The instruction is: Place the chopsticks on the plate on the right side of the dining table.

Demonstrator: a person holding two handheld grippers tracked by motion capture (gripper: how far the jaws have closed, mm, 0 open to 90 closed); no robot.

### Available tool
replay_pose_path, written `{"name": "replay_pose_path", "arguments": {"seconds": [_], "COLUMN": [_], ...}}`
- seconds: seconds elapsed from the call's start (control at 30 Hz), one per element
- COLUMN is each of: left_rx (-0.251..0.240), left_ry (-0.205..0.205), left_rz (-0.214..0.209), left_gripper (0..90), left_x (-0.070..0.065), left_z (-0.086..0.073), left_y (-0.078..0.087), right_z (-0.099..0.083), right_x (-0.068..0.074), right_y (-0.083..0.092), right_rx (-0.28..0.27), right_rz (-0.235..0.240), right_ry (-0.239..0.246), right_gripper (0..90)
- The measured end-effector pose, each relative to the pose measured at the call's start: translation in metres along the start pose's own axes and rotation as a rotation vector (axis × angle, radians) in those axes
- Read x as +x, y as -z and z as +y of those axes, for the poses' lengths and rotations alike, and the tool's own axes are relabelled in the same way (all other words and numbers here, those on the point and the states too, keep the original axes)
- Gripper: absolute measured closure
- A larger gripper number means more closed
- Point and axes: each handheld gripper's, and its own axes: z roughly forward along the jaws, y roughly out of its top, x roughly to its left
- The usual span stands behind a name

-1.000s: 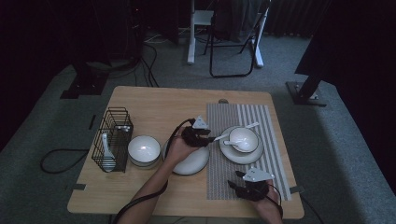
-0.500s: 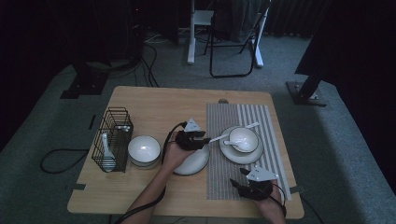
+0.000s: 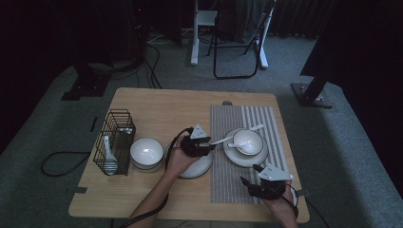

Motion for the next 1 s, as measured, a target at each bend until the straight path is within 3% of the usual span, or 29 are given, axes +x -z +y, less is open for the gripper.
{"name": "replay_pose_path", "arguments": {"seconds": [0.47,0.7,1.0], "left_rx": [-0.012,-0.021,-0.022], "left_ry": [-0.013,0.004,0.027], "left_rz": [-0.003,-0.007,-0.012], "left_gripper": [57.8,56.4,53.1], "left_x": [-0.006,-0.005,-0.003], "left_z": [0.002,0.000,-0.003], "left_y": [0.009,0.012,0.014], "right_z": [0.013,0.019,0.026], "right_x": [-0.022,-0.034,-0.052], "right_y": [0.020,0.026,0.030], "right_rx": [-0.058,-0.061,-0.064], "right_rz": [-0.060,-0.085,-0.083], "right_ry": [-0.008,0.004,0.001], "right_gripper": [30.1,31.7,35.0]}}
